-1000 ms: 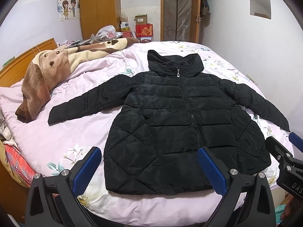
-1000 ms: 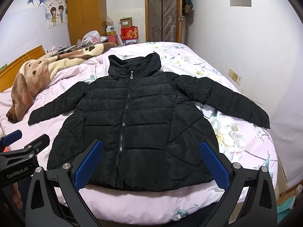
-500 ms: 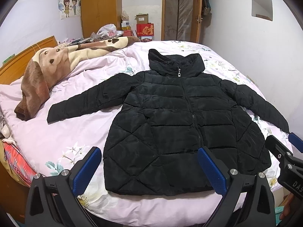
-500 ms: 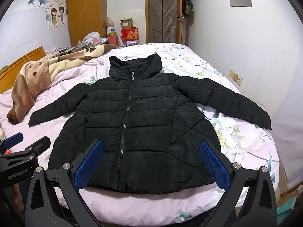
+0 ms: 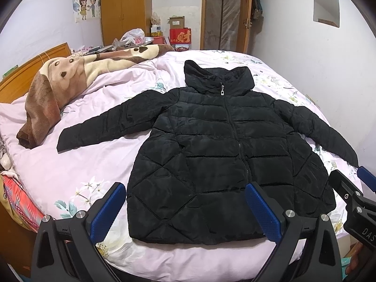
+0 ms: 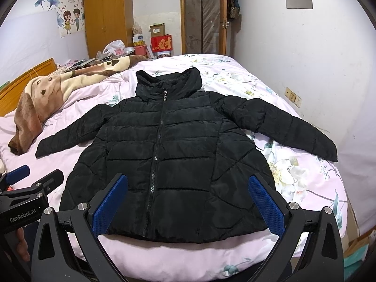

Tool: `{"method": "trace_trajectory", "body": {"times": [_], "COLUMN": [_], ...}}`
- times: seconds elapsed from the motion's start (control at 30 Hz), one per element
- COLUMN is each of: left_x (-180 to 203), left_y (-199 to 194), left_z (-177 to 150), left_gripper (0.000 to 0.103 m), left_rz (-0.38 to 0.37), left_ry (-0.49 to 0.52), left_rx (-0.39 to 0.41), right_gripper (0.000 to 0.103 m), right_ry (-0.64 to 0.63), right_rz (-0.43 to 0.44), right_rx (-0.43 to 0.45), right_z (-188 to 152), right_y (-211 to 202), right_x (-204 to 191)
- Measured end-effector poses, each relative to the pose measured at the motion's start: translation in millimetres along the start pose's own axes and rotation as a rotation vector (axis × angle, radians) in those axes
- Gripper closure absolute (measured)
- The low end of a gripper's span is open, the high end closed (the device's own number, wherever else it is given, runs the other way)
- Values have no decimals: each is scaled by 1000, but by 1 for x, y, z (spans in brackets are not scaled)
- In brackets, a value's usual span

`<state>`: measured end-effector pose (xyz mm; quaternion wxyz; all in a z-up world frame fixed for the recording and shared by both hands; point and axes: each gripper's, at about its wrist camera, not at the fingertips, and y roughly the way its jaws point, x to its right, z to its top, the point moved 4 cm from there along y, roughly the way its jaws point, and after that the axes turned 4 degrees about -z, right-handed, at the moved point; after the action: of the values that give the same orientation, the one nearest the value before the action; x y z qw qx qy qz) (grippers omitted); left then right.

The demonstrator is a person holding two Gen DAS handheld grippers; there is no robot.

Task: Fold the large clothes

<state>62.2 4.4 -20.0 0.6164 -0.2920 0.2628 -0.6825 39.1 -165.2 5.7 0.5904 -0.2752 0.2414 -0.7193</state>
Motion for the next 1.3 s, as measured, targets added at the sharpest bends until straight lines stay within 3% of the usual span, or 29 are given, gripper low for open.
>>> {"method": "trace_trajectory", "body": {"times": [0.4,0.8,0.97,1.07,1.3], "left_x": [-1,-22,-67,-107,-190], "left_y": [4,36,65,93,136], "left_z": [0,13,28,33,39], "left_gripper": [0,0,0,0,0], "left_rz": [4,7,1,-56,-35], "left_ry": [1,-42,-129,-217,-369], "left_rx": [-11,-33,-41,-88,-85], "right_gripper": [1,1,1,1,1], "right_ry": [0,7,9,-1,1], "right_rz": [3,23,68,98,226], "right_rx": [-3,0,26,35,36], "right_z": [0,9,22,31,50], "right_y": [2,24,44,56,91], "right_x": [-1,-2,-9,-16,-44]}}
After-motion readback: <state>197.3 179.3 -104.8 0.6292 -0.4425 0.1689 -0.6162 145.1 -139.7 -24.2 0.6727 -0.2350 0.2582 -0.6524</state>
